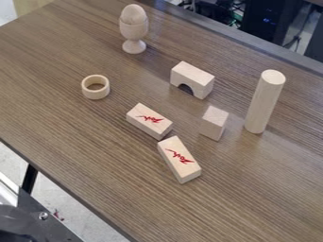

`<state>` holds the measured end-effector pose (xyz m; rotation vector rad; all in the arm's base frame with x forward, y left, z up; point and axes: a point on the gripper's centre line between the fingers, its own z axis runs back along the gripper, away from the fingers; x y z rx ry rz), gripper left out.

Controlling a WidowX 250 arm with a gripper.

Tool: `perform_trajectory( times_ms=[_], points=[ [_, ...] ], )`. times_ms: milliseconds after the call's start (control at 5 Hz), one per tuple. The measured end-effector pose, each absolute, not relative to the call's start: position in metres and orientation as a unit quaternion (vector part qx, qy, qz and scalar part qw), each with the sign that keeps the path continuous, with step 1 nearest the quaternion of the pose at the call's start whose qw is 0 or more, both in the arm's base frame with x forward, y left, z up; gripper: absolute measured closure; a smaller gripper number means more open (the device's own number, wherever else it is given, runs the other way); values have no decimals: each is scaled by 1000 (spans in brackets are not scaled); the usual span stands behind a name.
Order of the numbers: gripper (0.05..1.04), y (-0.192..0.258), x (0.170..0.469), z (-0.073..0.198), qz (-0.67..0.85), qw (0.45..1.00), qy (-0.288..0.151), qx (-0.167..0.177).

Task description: Pickedmand put the ball on the other side of the table

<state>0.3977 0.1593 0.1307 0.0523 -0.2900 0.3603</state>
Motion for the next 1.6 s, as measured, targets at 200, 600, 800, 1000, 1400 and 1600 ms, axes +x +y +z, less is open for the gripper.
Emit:
perform_trajectory(
  times_ms=[200, 600, 800, 1000, 1400, 1600],
  points=[
    [84, 159, 401, 127, 180, 973, -140, 19],
    [85, 158, 397, 119, 185, 975, -126, 15],
    [84, 163, 397, 114, 199, 972, -125, 15],
    [84, 163, 399, 105, 212, 970, -118, 10],
    [133, 167, 407, 94, 221, 969, -110, 5],
    [396, 169, 407, 94, 226, 968, -113, -5]
  ],
)
